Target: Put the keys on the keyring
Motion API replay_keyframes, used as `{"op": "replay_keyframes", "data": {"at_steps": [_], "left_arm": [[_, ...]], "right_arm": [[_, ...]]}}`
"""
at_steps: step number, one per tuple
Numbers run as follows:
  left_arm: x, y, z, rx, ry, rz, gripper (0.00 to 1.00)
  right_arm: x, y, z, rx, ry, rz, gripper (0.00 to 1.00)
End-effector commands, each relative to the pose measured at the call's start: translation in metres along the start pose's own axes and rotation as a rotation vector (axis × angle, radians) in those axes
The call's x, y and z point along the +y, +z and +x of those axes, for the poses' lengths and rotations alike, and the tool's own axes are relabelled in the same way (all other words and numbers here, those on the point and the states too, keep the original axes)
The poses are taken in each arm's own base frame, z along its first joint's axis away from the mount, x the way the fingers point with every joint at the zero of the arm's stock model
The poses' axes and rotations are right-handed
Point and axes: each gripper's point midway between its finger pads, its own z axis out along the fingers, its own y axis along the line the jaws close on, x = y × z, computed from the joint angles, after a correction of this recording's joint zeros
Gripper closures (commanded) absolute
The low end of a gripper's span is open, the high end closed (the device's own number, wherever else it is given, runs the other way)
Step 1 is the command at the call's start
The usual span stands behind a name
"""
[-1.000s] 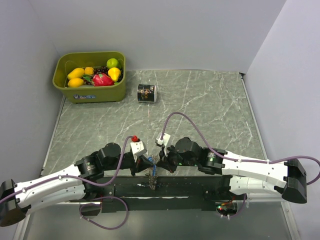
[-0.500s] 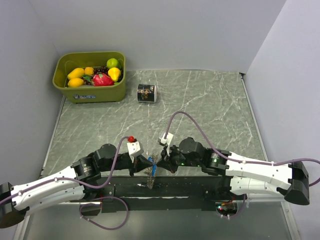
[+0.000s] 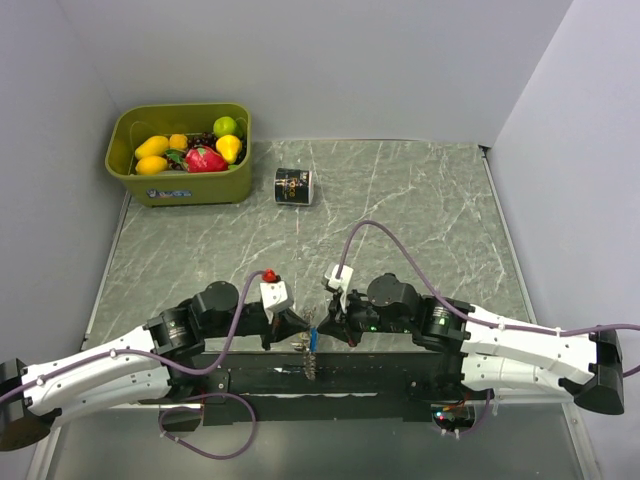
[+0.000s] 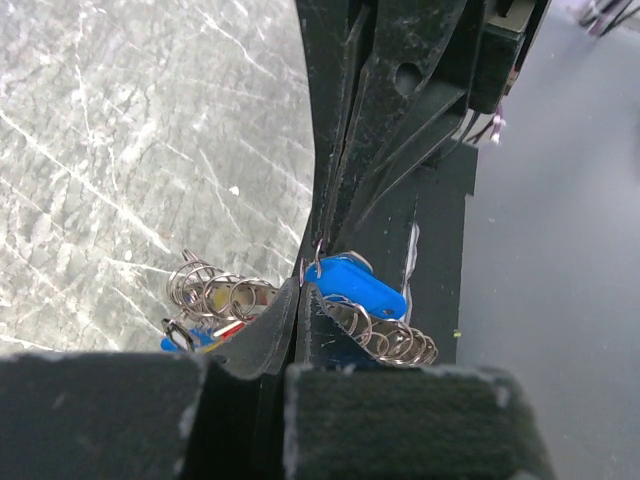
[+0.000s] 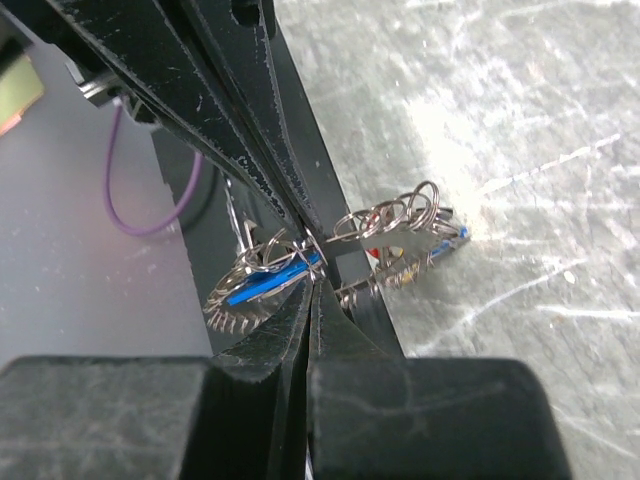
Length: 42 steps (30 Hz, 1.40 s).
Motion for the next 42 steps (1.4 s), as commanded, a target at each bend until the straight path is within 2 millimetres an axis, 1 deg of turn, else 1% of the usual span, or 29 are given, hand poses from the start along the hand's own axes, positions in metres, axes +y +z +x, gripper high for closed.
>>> {"op": "replay_keyframes", "data": {"at_steps": [1, 2, 4, 5, 6, 10, 15, 20, 27, 30, 34, 42], "left_arm": [[-0.008, -0.001, -0.032, -0.054, 0.066, 0.035, 0.99], [-0.007, -0.002, -0.035, -0.052, 0.073, 0.029, 0.99], [-0.006, -0.004, -0.037, -0.046, 0.088, 0.018, 0.99], [-0.005, -0.005, -0.042, -0.054, 0.095, 0.012, 0.99], [-0.005, -0.007, -0.042, -0.050, 0.103, 0.008, 0.99], [-0.009, -0.012, -0.054, -0.082, 0.126, 0.018, 0.99], [-0.010, -0.012, -0.053, -0.081, 0.133, 0.026, 0.99], [-0.008, -0.008, -0.048, -0.070, 0.126, 0.025, 0.99], [-0.006, -0.007, -0.045, -0.061, 0.117, 0.014, 0.99], [-0.007, -0.004, -0.045, -0.056, 0.113, 0.022, 0.99], [-0.007, -0.001, -0.047, -0.058, 0.108, 0.027, 0.99], [-0.007, 0.007, -0.047, -0.042, 0.109, 0.043, 0.99]], "right_arm": [[0.001, -0.005, -0.009, 0.024, -0.035, 0.005, 1.00], [0.000, -0.007, -0.009, 0.032, -0.037, 0.012, 1.00], [0.000, -0.011, -0.014, 0.017, -0.043, 0.021, 1.00], [-0.001, -0.013, -0.015, 0.011, -0.047, 0.024, 1.00], [0.000, -0.016, -0.018, 0.004, -0.047, 0.025, 1.00], [0.007, -0.028, -0.032, -0.060, -0.058, 0.001, 1.00], [0.017, -0.040, -0.047, -0.132, -0.063, -0.041, 1.00], [0.024, -0.047, -0.054, -0.162, -0.069, -0.076, 1.00], [0.035, -0.062, -0.066, -0.231, -0.085, -0.123, 1.00], [0.035, -0.062, -0.065, -0.224, -0.081, -0.120, 1.00], [0.035, -0.057, -0.062, -0.205, -0.076, -0.127, 1.00], [0.036, -0.050, -0.065, -0.199, -0.072, -0.130, 1.00]]}}
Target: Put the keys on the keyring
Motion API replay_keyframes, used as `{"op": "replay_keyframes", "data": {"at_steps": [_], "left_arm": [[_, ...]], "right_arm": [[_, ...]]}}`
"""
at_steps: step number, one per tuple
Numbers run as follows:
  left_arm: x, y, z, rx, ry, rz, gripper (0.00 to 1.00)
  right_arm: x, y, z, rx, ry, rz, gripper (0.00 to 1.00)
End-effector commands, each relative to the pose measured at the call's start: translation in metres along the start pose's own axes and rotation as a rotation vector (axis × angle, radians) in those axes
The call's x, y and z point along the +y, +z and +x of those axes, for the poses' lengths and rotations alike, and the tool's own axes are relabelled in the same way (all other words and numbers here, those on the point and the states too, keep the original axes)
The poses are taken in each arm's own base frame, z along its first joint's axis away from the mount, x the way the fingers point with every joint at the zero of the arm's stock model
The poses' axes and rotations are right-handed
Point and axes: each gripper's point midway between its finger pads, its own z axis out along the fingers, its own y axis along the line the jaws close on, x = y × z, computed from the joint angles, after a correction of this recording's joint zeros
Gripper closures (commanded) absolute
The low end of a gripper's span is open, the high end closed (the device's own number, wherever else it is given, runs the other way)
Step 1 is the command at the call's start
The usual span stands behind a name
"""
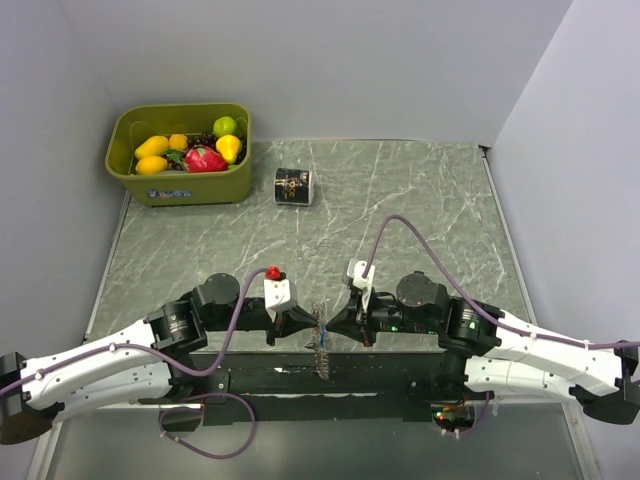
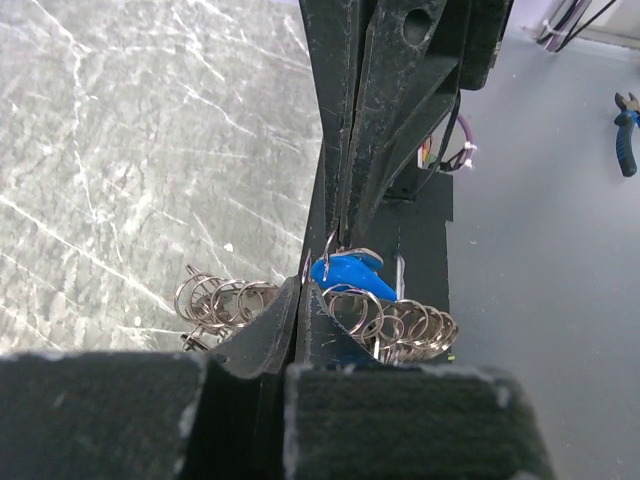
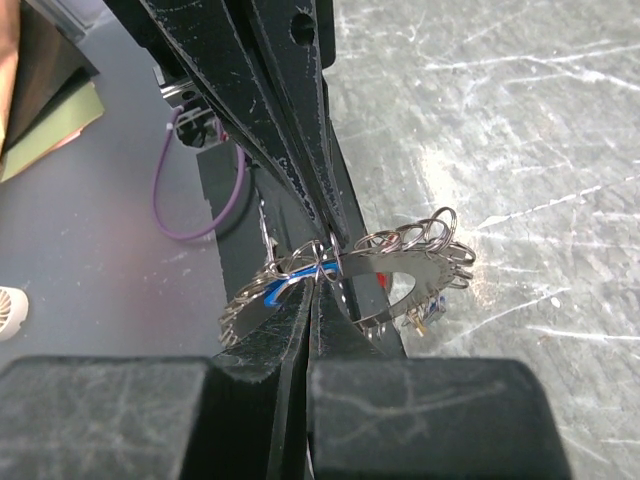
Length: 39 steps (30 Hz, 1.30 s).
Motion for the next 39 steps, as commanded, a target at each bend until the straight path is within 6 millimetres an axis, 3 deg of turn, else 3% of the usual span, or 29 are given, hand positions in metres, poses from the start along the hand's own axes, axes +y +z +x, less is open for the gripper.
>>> {"op": "replay_keyframes", "data": {"at_steps": [1, 11, 28, 39], "left_arm": [[0.007, 0.001, -0.009, 0.006, 0.003, -0.030, 0.99], [0.007, 0.005, -0.012, -0.004, 0.015, -0.016, 0.99], [0.008, 0.011, -0.009, 0.000, 0.022, -0.012, 0.99], [0.001, 0.011, -0.019, -0.026, 0.024, 0.023, 0.99]], "right_arm": [[0.015, -0.006, -0.036, -0.096, -0.024, -0.058, 1.00], [0.013, 0.007, -0.031, -0.053, -0.017, -0.059, 1.00], [0.028, 0.001, -0.041, -0.102, -0.041, -0.141, 1.00], [0.013, 0.017, -0.027, -0.024, -0.008, -0.069, 1.00]]}}
